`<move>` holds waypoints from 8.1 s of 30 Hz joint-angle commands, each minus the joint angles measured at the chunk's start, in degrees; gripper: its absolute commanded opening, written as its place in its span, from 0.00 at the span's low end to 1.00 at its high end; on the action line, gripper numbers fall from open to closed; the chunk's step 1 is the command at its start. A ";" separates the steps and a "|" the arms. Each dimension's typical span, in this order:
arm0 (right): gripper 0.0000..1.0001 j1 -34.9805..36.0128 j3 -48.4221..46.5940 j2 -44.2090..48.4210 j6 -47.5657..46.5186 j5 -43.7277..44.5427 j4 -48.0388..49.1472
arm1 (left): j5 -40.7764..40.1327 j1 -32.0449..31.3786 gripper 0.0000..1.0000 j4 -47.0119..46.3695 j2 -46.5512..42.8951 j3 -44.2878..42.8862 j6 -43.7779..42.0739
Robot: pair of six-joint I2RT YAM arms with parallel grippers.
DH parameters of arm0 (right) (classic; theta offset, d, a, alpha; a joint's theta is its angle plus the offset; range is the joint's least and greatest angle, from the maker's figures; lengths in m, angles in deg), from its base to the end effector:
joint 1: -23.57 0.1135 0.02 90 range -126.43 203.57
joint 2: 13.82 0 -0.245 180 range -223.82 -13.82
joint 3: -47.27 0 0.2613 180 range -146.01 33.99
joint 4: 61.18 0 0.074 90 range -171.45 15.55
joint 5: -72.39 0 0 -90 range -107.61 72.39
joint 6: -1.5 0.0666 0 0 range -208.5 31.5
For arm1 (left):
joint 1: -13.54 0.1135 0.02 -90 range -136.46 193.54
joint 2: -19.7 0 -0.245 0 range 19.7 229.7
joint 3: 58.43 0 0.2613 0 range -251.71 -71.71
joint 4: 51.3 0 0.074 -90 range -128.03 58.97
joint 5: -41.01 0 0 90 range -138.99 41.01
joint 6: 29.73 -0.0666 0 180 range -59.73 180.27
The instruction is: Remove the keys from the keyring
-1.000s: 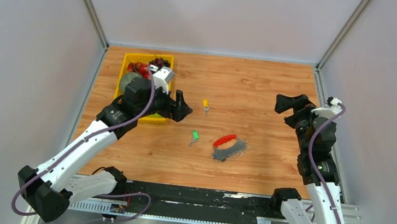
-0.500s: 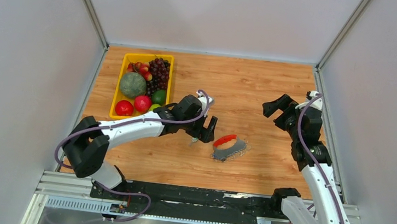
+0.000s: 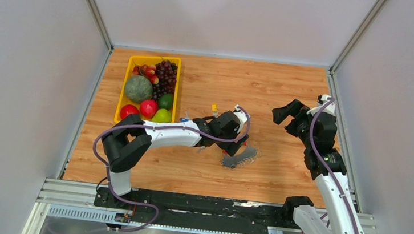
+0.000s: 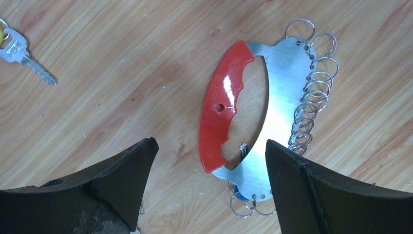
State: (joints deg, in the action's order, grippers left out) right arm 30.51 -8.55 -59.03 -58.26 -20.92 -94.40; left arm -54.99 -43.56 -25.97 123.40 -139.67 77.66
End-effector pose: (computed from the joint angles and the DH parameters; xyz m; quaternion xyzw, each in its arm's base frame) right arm 0.2317 0.0321 0.2815 0.1522 0.8178 0.1996 0.5179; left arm 0.2306 -0.3436 0.1478 0.2987 0.8827 -0.1788 0.3158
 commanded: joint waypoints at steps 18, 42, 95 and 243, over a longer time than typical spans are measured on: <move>1.00 -0.07 -0.81 4.95 0.61 -3.64 1.03 | -4.21 -1.20 0.02 -1.77 8.03 -1.92 -2.62; 0.99 0.26 5.77 1.12 -5.27 -40.70 13.30 | -13.97 1.59 0.00 -2.58 -23.91 5.47 1.57; 0.00 25.07 -1.15 -2.17 0.18 -12.67 28.24 | 2.98 3.51 0.95 -23.67 -61.92 39.53 2.76; 0.46 33.26 12.67 0.12 -18.35 -40.61 38.95 | 27.82 0.53 0.00 16.31 -39.37 -3.52 -23.52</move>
State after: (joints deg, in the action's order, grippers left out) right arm 63.31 6.72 -60.36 -74.11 -60.70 -55.32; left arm -28.08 -42.71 -6.98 86.33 -141.53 55.85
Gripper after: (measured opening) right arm 0.448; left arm 0.014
